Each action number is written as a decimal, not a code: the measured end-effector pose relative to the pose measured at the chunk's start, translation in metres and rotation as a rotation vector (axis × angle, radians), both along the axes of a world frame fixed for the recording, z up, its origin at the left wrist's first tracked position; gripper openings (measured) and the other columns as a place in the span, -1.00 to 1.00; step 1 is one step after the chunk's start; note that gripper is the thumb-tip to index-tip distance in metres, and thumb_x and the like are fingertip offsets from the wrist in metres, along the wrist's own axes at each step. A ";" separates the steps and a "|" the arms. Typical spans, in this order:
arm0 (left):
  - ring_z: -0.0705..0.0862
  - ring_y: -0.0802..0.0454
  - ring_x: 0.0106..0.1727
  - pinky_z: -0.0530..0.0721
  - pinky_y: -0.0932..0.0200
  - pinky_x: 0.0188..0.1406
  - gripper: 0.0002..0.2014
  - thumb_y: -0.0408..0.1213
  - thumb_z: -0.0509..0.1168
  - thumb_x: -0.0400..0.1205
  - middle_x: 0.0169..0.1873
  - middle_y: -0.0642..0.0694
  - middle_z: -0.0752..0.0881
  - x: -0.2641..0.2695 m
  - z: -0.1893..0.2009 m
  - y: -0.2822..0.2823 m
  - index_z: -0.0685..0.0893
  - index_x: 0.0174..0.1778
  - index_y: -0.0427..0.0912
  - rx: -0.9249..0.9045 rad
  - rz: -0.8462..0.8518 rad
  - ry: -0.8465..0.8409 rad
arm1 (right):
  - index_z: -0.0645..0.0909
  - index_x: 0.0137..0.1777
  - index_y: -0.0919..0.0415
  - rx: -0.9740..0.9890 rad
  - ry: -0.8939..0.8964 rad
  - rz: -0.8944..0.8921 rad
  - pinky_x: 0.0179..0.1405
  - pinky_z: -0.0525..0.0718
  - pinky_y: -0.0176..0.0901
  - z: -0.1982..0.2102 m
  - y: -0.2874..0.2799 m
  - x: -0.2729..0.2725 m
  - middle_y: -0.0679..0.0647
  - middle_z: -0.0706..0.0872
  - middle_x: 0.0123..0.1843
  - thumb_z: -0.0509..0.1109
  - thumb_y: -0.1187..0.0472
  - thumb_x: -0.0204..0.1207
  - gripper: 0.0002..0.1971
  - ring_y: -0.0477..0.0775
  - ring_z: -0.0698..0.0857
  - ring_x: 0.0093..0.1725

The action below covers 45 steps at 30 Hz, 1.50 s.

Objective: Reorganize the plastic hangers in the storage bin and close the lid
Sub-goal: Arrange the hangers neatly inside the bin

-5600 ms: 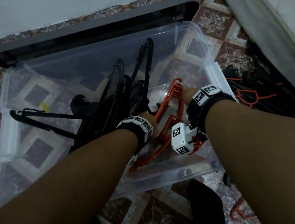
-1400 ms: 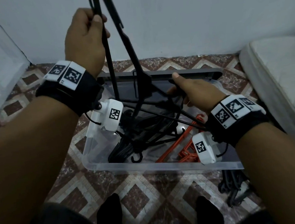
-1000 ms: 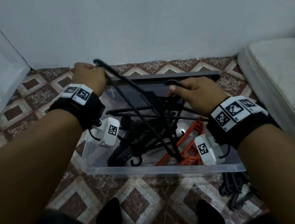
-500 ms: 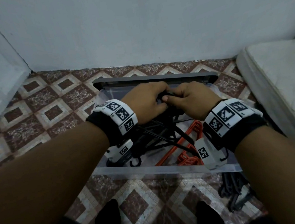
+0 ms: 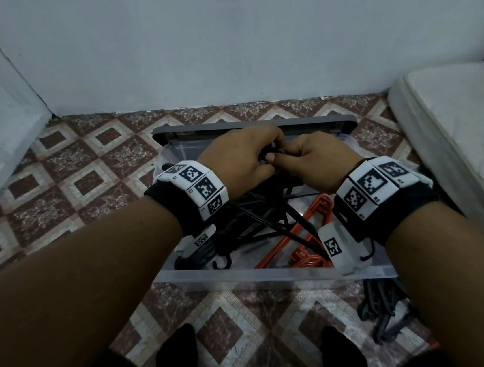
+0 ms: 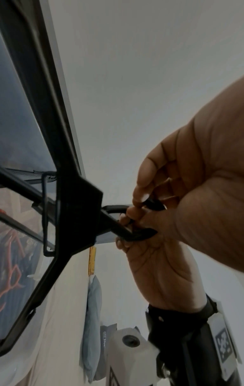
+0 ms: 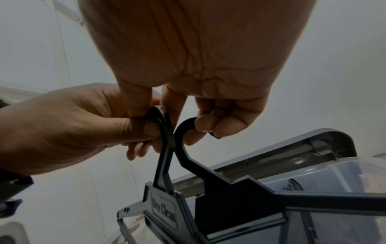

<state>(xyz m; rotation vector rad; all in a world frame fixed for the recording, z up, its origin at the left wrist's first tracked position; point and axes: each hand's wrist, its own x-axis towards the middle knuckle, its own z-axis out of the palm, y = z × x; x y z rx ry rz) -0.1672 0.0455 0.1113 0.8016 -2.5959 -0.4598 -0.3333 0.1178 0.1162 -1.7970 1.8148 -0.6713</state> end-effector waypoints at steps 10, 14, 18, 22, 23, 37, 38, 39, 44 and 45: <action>0.63 0.05 -0.21 0.48 0.18 -0.26 -0.83 -0.06 0.36 0.63 -0.14 0.04 0.75 0.022 0.006 -0.022 0.69 0.07 -0.01 -0.048 0.010 -0.194 | 0.80 -0.14 0.05 0.067 0.102 -0.104 -0.28 0.63 -0.23 -0.001 0.000 -0.011 -0.23 0.70 -0.37 0.31 -0.10 0.65 -0.67 -0.25 0.63 -0.39; 0.62 0.13 -0.24 0.45 0.24 -0.29 -0.83 -0.09 0.31 0.67 -0.18 0.10 0.72 0.032 0.006 -0.029 0.69 0.14 0.03 -0.007 0.044 -0.156 | 0.79 0.05 -0.08 0.079 0.164 -0.141 -0.05 0.59 -0.24 -0.002 -0.003 -0.017 -0.08 0.80 0.10 0.28 0.29 0.61 -0.71 -0.08 0.70 -0.08; 0.67 0.13 -0.10 0.58 0.20 -0.11 -0.78 -0.11 0.25 0.71 -0.05 0.12 0.75 0.033 0.009 -0.028 0.66 0.25 0.10 0.040 0.056 -0.083 | 0.64 0.32 -0.22 0.018 0.203 -0.213 -0.26 0.54 -0.31 0.000 -0.002 -0.019 -0.01 0.76 0.24 0.27 0.25 0.62 -0.60 -0.07 0.68 -0.21; 0.64 0.24 -0.19 0.53 0.25 -0.17 -0.79 -0.09 0.25 0.71 -0.14 0.20 0.72 0.033 0.011 -0.028 0.66 0.24 0.14 0.043 0.045 -0.067 | 0.65 0.36 -0.12 0.016 0.285 -0.249 -0.13 0.56 -0.28 0.000 -0.004 -0.022 0.05 0.75 0.28 0.28 0.19 0.63 -0.65 0.08 0.73 0.00; 0.62 0.30 -0.22 0.51 0.26 -0.21 -0.79 -0.08 0.24 0.70 -0.18 0.22 0.70 0.033 0.010 -0.028 0.67 0.22 0.14 0.044 0.041 -0.074 | 0.67 0.33 -0.09 0.015 0.310 -0.256 -0.02 0.57 -0.23 -0.001 -0.004 -0.023 0.05 0.74 0.29 0.28 0.18 0.63 -0.67 0.13 0.72 0.12; 0.51 0.32 -0.41 0.34 0.27 -0.48 -0.81 -0.09 0.15 0.71 -0.37 0.24 0.58 0.035 0.005 -0.037 0.66 0.10 0.07 -0.001 0.127 -0.162 | 0.74 0.13 -0.15 -0.012 0.380 -0.427 0.14 0.69 0.17 0.012 0.002 -0.026 0.10 0.79 0.12 0.22 0.15 0.54 -0.68 0.32 0.66 0.15; 0.49 0.32 -0.43 0.32 0.27 -0.49 -0.80 -0.10 0.14 0.71 -0.39 0.25 0.55 0.034 0.004 -0.037 0.66 0.11 0.05 -0.013 0.148 -0.164 | 0.74 0.13 -0.12 -0.033 0.366 -0.439 0.14 0.69 0.17 0.013 0.002 -0.026 0.11 0.79 0.11 0.22 0.16 0.54 -0.68 0.31 0.67 0.13; 0.47 0.33 -0.43 0.31 0.28 -0.49 -0.79 -0.11 0.14 0.71 -0.41 0.26 0.52 0.033 0.004 -0.036 0.65 0.14 0.04 -0.019 0.166 -0.163 | 0.73 0.14 -0.11 -0.039 0.352 -0.444 0.16 0.68 0.17 0.014 0.002 -0.026 0.11 0.78 0.13 0.22 0.17 0.54 -0.68 0.30 0.68 0.13; 0.53 0.40 -0.51 0.28 0.48 -0.50 -0.75 -0.20 0.16 0.71 -0.48 0.30 0.49 0.030 0.010 -0.031 0.64 0.25 0.09 0.024 0.183 -0.145 | 0.72 0.20 -0.06 -0.026 0.338 -0.438 0.15 0.68 0.08 0.012 0.004 -0.026 0.12 0.76 0.18 0.23 0.20 0.57 -0.68 0.26 0.70 0.11; 0.55 0.43 -0.49 0.31 0.49 -0.51 -0.75 -0.21 0.17 0.69 -0.48 0.26 0.54 0.029 0.011 -0.029 0.66 0.21 0.11 0.034 0.169 -0.164 | 0.72 0.20 -0.05 -0.025 0.336 -0.434 0.13 0.68 0.06 0.011 0.004 -0.026 0.13 0.77 0.17 0.22 0.21 0.57 -0.68 0.26 0.70 0.10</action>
